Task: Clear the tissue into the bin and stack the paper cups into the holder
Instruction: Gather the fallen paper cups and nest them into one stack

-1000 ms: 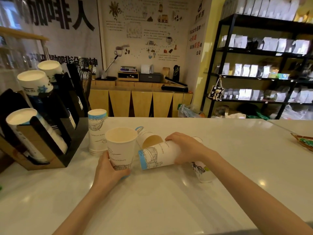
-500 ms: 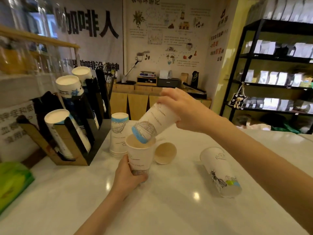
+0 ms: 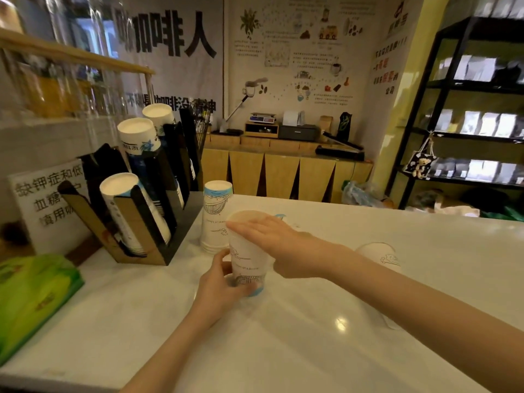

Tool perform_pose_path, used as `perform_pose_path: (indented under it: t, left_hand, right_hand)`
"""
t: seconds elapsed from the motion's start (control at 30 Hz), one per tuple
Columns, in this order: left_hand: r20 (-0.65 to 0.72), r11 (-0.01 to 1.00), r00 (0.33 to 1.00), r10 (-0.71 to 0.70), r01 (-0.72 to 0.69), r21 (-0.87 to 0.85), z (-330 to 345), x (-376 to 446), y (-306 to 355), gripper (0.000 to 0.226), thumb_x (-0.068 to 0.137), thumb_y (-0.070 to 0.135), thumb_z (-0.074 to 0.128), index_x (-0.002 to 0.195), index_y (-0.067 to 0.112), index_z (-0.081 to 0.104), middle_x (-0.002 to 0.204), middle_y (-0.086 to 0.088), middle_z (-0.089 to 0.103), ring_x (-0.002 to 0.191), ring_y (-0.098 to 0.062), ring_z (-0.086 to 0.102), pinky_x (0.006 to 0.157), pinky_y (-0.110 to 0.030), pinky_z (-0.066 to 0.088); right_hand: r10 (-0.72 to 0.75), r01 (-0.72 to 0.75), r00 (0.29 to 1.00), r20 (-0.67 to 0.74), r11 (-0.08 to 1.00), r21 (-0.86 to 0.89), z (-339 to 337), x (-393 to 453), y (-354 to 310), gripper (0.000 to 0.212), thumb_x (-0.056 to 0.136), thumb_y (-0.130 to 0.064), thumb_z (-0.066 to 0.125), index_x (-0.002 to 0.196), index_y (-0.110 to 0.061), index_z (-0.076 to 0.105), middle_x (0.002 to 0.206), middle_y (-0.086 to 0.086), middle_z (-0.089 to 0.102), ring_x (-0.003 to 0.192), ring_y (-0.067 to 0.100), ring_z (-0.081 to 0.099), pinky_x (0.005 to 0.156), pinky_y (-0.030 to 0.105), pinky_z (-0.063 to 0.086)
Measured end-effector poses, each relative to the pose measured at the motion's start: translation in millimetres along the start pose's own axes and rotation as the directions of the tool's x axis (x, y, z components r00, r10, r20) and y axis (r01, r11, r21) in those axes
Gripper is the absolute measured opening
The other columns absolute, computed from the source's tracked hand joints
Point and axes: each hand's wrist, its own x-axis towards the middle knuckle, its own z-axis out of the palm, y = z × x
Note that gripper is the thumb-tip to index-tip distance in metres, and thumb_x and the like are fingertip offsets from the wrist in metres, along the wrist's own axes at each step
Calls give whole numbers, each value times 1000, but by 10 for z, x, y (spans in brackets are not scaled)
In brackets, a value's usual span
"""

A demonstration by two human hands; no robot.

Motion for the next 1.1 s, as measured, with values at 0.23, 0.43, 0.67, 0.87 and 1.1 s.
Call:
perform_pose_path:
  t: [0.23, 0.43, 0.67, 0.87, 1.1]
  left_hand:
    - [-130, 976, 976, 177, -157, 151, 4, -129, 170, 110, 56, 32, 83, 141, 28, 14, 149, 1, 26, 136, -14, 26, 110, -37, 31]
    - [-267, 651, 630, 729, -518, 555, 282, -276, 660, 89, 64, 50, 64, 135, 16, 21, 145, -11, 15, 136, -25, 17, 110, -40, 19]
    - [-76, 699, 819, 569, -433, 569, 510, -91, 797, 69, 65, 46, 72, 126, 26, 47, 141, -8, 41, 130, -30, 37, 105, -47, 33]
    - [136, 805, 931, 339, -361, 470, 632, -82, 434, 63, 64, 48, 65, 122, 26, 51, 125, 6, 57, 110, -17, 55, 90, -29, 42]
    - [182, 731, 909, 376, -411, 544, 649, -25, 361, 68, 67, 34, 71, 128, 25, 42, 129, 1, 53, 115, -22, 50, 92, -30, 38]
  right_hand:
    - [207, -20, 924, -322, 867, 499, -135, -215, 303, 81, 78, -9, 61, 144, -28, 19, 153, -6, 27, 137, 8, 25, 107, 21, 22]
    - [579, -231, 755, -309, 675, 701, -10, -622, 970, 61, 81, -19, 62, 136, -21, 35, 141, 3, 43, 130, 18, 38, 109, 39, 34]
    - [691, -363, 716, -98, 489, 793, 333, -1071, 1262, 68, 79, -43, 63, 138, -30, 32, 143, 1, 39, 130, 20, 37, 101, 38, 37]
    - [637, -311, 747, -189, 587, 748, 402, -1041, 1229, 60, 83, -41, 58, 137, -29, 36, 142, -2, 42, 120, 17, 47, 97, 32, 36]
    - [605, -338, 760, -238, 681, 650, 409, -960, 1234, 52, 85, -39, 57, 133, -26, 41, 138, -2, 46, 117, 14, 46, 90, 28, 36]
